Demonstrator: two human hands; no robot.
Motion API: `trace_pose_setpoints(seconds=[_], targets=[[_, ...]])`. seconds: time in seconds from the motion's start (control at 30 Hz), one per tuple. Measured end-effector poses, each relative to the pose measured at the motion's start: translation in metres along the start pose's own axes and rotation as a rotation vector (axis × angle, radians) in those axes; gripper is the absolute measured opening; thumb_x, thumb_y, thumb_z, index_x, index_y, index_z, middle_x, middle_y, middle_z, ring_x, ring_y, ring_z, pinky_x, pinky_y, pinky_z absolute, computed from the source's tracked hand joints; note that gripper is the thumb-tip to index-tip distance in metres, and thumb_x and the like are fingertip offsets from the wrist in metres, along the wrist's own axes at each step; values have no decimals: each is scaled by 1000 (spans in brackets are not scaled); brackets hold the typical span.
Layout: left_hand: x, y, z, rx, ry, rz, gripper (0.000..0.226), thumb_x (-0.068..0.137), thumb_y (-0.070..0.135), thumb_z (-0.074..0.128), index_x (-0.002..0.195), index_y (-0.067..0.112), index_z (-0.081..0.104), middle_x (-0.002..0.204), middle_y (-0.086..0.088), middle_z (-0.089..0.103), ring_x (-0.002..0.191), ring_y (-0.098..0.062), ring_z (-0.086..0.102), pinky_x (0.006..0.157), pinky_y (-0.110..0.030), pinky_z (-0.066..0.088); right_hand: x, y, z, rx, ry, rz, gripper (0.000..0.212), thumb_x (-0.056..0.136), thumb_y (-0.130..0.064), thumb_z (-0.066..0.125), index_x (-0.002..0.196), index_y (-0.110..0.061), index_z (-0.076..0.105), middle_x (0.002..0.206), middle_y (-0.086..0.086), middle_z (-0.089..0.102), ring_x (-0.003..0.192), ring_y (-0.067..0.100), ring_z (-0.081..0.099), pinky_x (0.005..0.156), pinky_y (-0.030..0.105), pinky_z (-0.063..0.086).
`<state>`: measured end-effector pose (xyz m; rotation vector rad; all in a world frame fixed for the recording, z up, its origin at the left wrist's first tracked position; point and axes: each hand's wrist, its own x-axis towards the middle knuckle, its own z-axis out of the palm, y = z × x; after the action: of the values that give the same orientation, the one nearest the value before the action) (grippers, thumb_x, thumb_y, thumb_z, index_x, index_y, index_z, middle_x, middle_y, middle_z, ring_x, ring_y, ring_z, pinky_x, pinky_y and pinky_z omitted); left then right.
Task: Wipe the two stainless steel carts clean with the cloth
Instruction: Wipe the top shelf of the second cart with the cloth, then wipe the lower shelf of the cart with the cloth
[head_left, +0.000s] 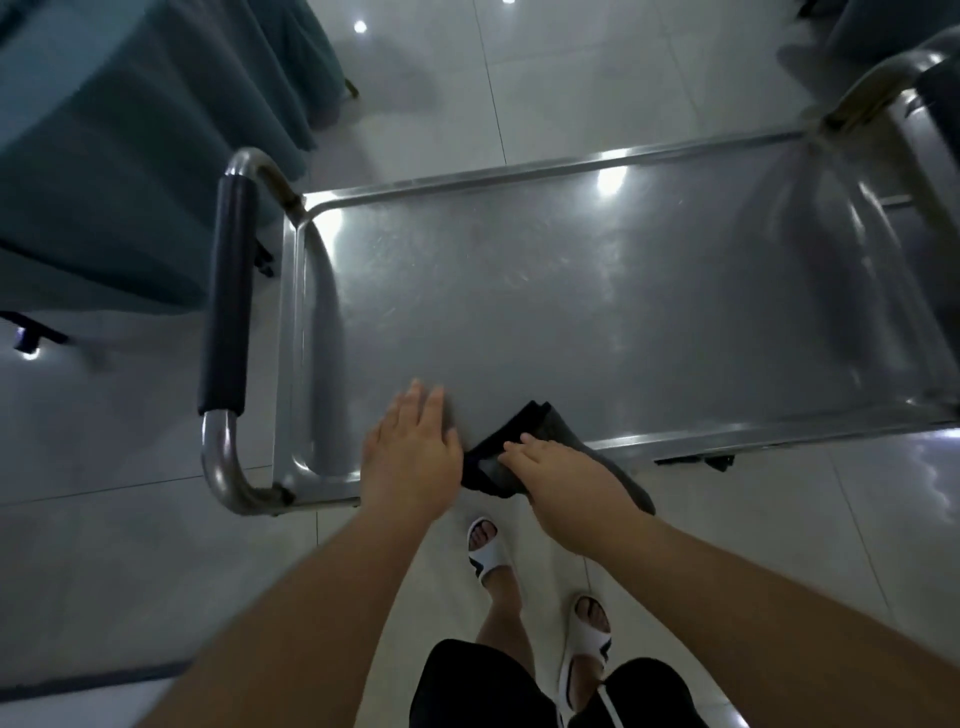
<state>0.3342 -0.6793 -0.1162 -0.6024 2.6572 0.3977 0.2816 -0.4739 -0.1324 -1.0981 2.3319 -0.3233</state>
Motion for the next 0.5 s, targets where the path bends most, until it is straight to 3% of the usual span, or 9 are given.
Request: trace_pose_setpoints(seconds=[0.07, 0.13, 0.17, 0.27, 0.5], targets=[[-32, 5, 7, 4, 10, -19, 61, 108, 44, 37, 165, 27, 23, 174, -4, 20, 159, -26, 22, 126, -49, 23, -11, -7, -11, 11, -17, 50, 52, 93, -2, 58, 141, -18, 48, 145, 5, 53, 134, 28, 52, 105, 42, 47], [-58, 14, 9, 0, 1, -29, 60, 108, 43, 41, 164, 26, 28, 170, -4, 31, 155, -26, 30, 124, -48, 28, -28, -12, -20, -2, -25, 93, 40, 92, -6, 58, 129, -20, 49, 128, 4, 58, 113, 30, 61, 84, 44, 54], [-70, 20, 8, -3, -11, -31, 60, 107, 42, 42, 163, 25, 31, 168, -3, 36, 152, -26, 35, 122, -47, 32, -38, -14, -23, -7, -32, 115, 38, 94, -8, 58, 128, -21, 48, 127, 4, 59, 109, 31, 62, 81, 45, 54], [-109, 41, 2, -7, -33, -25, 57, 105, 40, 43, 160, 26, 35, 159, 0, 44, 141, -26, 46, 112, -45, 42, -69, -18, -30, 21, -55, 179, 37, 97, -16, 57, 132, -22, 48, 130, 5, 59, 112, 32, 62, 87, 45, 54], [-175, 65, -5, -19, -133, -60, 55, 105, 40, 40, 158, 26, 35, 158, 0, 43, 139, -28, 47, 104, -45, 45, -124, -20, -41, 76, -110, 287, 33, 97, -19, 60, 127, -20, 49, 122, 8, 63, 108, 30, 63, 87, 42, 54]])
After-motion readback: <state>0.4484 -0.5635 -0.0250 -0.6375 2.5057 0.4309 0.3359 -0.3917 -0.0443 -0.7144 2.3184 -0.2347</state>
